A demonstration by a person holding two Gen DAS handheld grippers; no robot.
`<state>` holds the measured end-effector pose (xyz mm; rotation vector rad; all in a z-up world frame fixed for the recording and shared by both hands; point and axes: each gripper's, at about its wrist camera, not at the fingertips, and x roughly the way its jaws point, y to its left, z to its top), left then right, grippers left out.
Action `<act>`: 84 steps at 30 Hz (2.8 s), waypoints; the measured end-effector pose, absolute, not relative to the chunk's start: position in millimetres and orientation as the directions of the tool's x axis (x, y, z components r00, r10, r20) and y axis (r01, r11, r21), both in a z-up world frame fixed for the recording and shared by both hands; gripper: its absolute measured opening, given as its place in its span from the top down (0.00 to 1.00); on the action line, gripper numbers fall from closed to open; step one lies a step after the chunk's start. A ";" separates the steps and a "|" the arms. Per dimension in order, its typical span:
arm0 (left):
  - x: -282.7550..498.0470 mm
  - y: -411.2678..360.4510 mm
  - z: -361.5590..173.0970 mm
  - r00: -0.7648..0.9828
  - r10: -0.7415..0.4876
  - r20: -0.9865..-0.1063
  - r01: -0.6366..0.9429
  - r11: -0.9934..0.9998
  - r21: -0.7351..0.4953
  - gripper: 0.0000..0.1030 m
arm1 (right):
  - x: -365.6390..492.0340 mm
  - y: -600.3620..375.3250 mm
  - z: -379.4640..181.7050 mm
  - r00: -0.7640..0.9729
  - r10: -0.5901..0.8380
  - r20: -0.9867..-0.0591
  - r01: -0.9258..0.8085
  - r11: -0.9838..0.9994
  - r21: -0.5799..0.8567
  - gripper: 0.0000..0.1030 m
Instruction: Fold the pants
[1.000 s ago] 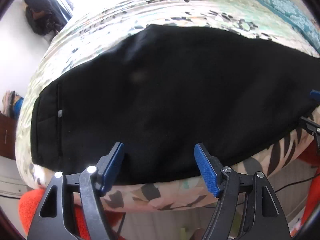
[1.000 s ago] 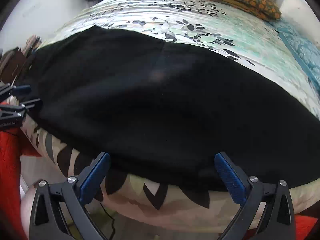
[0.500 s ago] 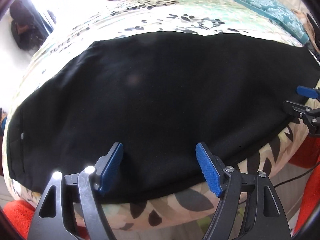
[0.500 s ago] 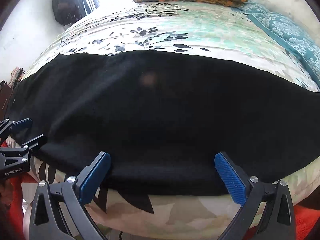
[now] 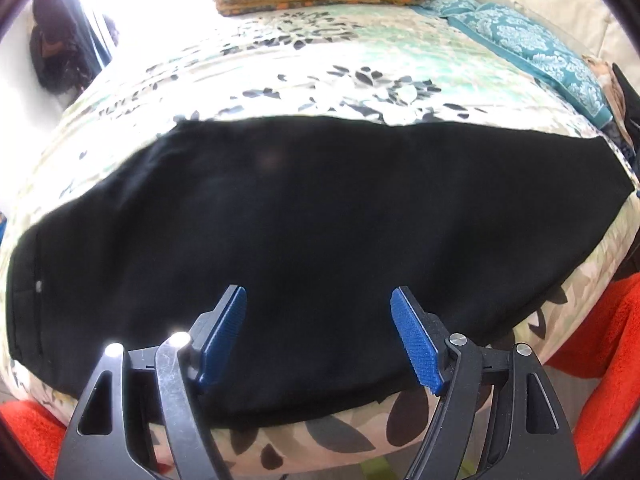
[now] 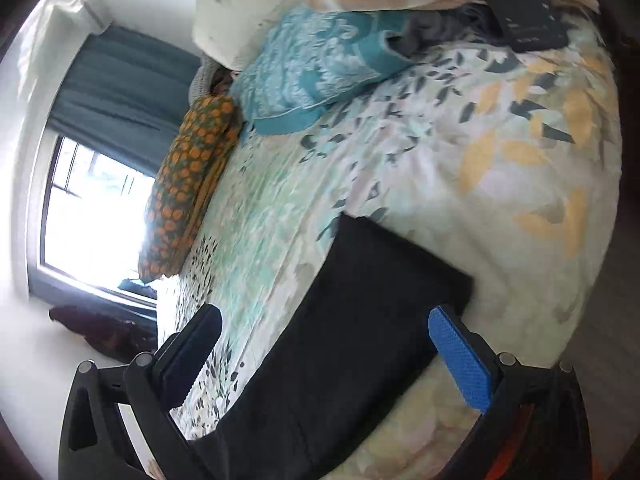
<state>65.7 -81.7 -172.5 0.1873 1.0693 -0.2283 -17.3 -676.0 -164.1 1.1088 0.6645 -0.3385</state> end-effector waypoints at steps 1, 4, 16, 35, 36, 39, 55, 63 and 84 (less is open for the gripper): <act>61.6 -78.5 -177.2 0.445 -0.090 -0.891 0.274 0.961 0.040 0.25 | -21.2 -692.7 -173.8 0.760 0.101 -0.642 0.564 0.387 0.729 0.03; 57.3 -72.4 -182.2 0.447 -0.081 -0.891 0.267 0.963 0.046 0.25 | -26.1 -717.2 -196.0 0.780 0.211 -0.589 0.513 0.323 0.795 0.11; 68.8 -108.5 -196.1 0.411 -0.095 -0.907 0.322 0.945 0.047 0.25 | 1.9 -710.8 -219.5 0.641 0.211 -0.738 0.586 0.485 0.649 0.59; 66.4 -50.5 -192.9 0.423 -0.144 -0.894 0.185 0.980 -0.071 0.23 | 1.0 -565.3 -145.8 0.745 0.379 -0.550 0.269 0.584 0.766 0.77; 66.1 -48.9 -192.3 0.424 -0.148 -0.893 0.182 0.980 -0.076 0.23 | 1.0 -565.3 -145.8 0.745 0.379 -0.550 0.269 0.584 0.766 0.77; 67.9 -42.4 -189.9 0.429 -0.167 -0.888 0.162 0.981 -0.106 0.23 | 19.4 -500.0 -138.3 0.700 0.425 -0.574 0.193 0.660 0.726 0.77; 77.4 -0.6 -191.9 0.400 -0.269 -0.876 0.067 0.962 -0.264 0.23 | 74.9 -232.8 -200.6 0.409 0.564 -0.717 -0.019 0.791 0.611 0.53; 71.5 15.3 -167.9 0.463 -0.399 -0.791 0.066 0.906 -0.418 0.25 | 35.6 -231.9 -164.2 0.411 0.492 -0.768 -0.238 0.871 0.430 0.22; 64.1 -83.1 -170.8 0.368 -0.375 -0.851 0.279 0.917 -0.284 0.96 | 7.0 -336.4 -134.3 0.663 0.239 -0.710 0.065 0.926 0.372 0.20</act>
